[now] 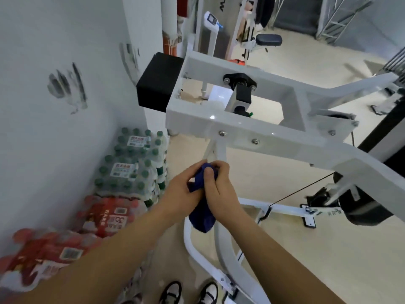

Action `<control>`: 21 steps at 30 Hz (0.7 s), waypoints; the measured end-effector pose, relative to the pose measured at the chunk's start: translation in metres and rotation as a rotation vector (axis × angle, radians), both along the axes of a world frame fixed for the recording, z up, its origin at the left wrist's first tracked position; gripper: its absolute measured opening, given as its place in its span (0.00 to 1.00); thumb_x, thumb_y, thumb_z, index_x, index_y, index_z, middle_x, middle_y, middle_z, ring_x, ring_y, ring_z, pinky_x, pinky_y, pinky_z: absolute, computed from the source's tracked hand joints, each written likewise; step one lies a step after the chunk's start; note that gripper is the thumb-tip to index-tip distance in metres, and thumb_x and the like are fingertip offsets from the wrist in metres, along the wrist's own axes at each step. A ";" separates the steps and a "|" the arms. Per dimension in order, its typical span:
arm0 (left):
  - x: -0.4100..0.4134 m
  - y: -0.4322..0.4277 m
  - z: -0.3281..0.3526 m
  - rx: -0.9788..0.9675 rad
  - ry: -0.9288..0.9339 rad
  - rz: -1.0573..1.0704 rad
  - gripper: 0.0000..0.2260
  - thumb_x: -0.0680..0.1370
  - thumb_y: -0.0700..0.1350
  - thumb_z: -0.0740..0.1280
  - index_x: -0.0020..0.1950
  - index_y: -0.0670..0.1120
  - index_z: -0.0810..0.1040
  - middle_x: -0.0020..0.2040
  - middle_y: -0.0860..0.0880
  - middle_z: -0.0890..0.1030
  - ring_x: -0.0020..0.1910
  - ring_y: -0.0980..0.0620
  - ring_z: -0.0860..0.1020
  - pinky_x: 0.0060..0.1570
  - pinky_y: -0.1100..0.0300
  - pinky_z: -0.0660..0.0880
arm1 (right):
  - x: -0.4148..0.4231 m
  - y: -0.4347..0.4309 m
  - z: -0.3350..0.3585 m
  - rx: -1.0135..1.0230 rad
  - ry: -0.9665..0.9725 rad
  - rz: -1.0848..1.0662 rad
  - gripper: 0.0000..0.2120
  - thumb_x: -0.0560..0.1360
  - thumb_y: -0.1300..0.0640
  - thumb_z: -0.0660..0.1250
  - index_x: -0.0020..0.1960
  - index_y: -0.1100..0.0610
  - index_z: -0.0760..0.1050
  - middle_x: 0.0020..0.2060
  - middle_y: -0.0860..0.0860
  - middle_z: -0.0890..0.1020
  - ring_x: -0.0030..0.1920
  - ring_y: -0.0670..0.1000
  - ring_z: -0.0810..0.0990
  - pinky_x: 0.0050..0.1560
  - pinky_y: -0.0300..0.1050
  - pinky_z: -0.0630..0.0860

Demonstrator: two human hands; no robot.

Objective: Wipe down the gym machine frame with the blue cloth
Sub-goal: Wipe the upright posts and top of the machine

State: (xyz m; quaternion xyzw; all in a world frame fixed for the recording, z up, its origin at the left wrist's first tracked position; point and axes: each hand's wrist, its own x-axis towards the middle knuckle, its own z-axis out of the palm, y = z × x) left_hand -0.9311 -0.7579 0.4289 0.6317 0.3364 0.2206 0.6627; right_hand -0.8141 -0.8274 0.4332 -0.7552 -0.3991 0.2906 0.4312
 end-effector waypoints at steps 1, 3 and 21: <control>0.003 -0.009 -0.009 -0.007 0.017 0.051 0.22 0.79 0.36 0.68 0.68 0.57 0.77 0.56 0.58 0.84 0.54 0.59 0.83 0.52 0.63 0.80 | 0.002 -0.010 -0.005 -0.009 -0.007 -0.035 0.11 0.83 0.39 0.52 0.53 0.44 0.66 0.48 0.47 0.79 0.47 0.47 0.81 0.48 0.49 0.78; 0.008 -0.024 -0.033 0.070 0.148 0.102 0.17 0.79 0.36 0.67 0.62 0.55 0.81 0.52 0.58 0.84 0.50 0.62 0.82 0.50 0.68 0.78 | 0.011 -0.034 -0.019 -0.071 -0.154 -0.141 0.14 0.83 0.40 0.52 0.52 0.47 0.71 0.51 0.47 0.78 0.51 0.47 0.77 0.52 0.45 0.73; 0.098 -0.009 -0.108 0.158 0.285 -0.099 0.20 0.85 0.48 0.61 0.78 0.53 0.68 0.83 0.53 0.55 0.79 0.53 0.60 0.69 0.71 0.54 | 0.036 -0.090 -0.102 -0.456 -0.245 -0.046 0.30 0.78 0.50 0.71 0.78 0.52 0.66 0.75 0.47 0.69 0.72 0.50 0.71 0.67 0.45 0.72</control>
